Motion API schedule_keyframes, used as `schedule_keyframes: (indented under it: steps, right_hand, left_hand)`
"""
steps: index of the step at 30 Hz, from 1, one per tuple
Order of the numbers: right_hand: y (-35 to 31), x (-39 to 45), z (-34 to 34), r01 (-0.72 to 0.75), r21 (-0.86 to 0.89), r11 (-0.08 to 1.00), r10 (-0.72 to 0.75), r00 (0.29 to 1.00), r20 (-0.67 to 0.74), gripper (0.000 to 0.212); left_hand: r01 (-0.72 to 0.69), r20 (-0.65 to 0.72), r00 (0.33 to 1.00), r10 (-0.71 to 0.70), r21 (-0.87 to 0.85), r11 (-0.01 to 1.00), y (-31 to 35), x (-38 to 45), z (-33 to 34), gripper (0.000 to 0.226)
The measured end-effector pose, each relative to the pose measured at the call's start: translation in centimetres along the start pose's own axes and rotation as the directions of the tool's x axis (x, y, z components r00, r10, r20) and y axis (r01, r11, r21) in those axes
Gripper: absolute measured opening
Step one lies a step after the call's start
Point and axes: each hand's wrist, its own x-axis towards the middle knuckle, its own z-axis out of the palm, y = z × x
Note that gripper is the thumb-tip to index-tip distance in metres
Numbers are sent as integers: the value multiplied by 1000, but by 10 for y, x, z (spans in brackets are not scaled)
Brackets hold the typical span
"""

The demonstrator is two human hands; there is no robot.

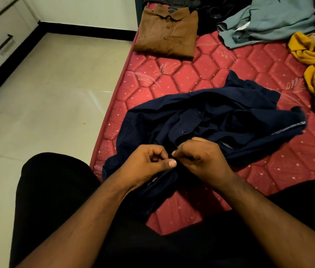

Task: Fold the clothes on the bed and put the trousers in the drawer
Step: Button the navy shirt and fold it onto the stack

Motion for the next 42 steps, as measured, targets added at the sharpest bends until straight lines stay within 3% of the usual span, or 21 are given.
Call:
schedule_keyframes:
  steps: [3, 5, 7, 9, 11, 16, 19, 21, 23, 27, 28, 31, 33, 34, 35, 36, 37, 38, 39, 40, 42]
  right_hand:
    - [0, 2, 0, -20, 30, 999, 20, 1000, -5, 11]
    - [0, 4, -1, -40, 18, 999, 40, 999, -2, 11]
    - [0, 4, -2, -44, -3, 999, 44, 999, 17, 12]
    - [2, 5, -4, -33, -31, 999, 34, 999, 38, 12]
    - [2, 7, -8, -23, -66, 998, 26, 999, 44, 13]
    - [-10, 9, -11, 25, -218, 976, -14, 999, 52, 18]
    - [-12, 8, -9, 20, -247, 969, 13, 991, 133, 20]
    - [-11, 10, -7, -56, -193, 980, 111, 951, 289, 25]
    - [-10, 10, -7, -179, -176, 968, 241, 860, 450, 29]
    - [13, 6, -26, -316, -266, 911, 413, 725, 551, 38]
    - [18, 5, -33, -352, -248, 903, 430, 703, 566, 36]
    - [25, 5, -44, -315, -205, 927, 373, 699, 611, 21]
    - [21, 5, -43, -289, -212, 934, 358, 741, 569, 20]
    - [18, 5, -41, -265, -229, 937, 348, 768, 537, 19]
    - [15, 5, -38, -237, -245, 940, 333, 792, 511, 19]
    - [12, 5, -34, -215, -263, 941, 322, 808, 493, 19]
    - [10, 6, -32, -197, -287, 937, 319, 817, 480, 19]
    - [9, 7, -31, -181, -317, 931, 319, 823, 470, 19]
    - [9, 8, -30, -169, -338, 926, 321, 826, 463, 19]
    - [9, 8, -30, -166, -342, 925, 317, 833, 454, 19]
    - [8, 7, -30, -169, -304, 938, 290, 862, 416, 18]
  left_hand:
    - [-25, -4, 1000, 26, 31, 999, 0, -2, -2, 24]
    - [-14, 32, 999, 13, 43, 999, -1, -4, -3, 35]
    - [-22, 49, 999, 14, 175, 984, -2, -8, -1, 47]
    - [-121, 8, 992, 126, 352, 928, -2, -10, 1, 51]
    - [-191, -30, 974, 223, 417, 889, 2, -8, -3, 46]
    - [-161, 67, 987, 146, 356, 921, 3, -6, -20, 40]
    - [-178, 110, 983, 147, 369, 912, 1, -13, -34, 38]
    - [-227, 215, 967, 136, 493, 840, 0, -16, -48, 36]
    - [-255, 286, 953, 97, 595, 762, -3, -21, -63, 30]
    - [-100, 178, 984, -28, 664, 742, -12, -32, -89, 37]
    - [-54, 162, 984, -76, 675, 736, -12, -33, -90, 30]
    - [29, 156, 954, -256, 802, 596, -5, -27, -89, 10]
    - [83, 88, 920, -383, 909, 409, 18, -25, -81, 15]
    - [88, 26, 932, -362, 951, 295, 30, -23, -74, 20]
    - [91, -43, 973, -229, 975, 203, 41, -20, -66, 24]
    - [64, -65, 998, -1, 975, 211, 49, -15, -54, 24]
    - [6, -98, 964, 246, 936, 352, 55, -10, -39, 20]
    - [-86, -164, 906, 390, 831, 549, 58, -5, -23, 14]
    - [-150, -207, 893, 399, 700, 699, 56, 1, -9, 10]
    - [-157, -185, 922, 340, 626, 764, 49, 7, 1, 8]
    - [-89, -109, 972, 208, 648, 757, 25, 14, 9, 12]
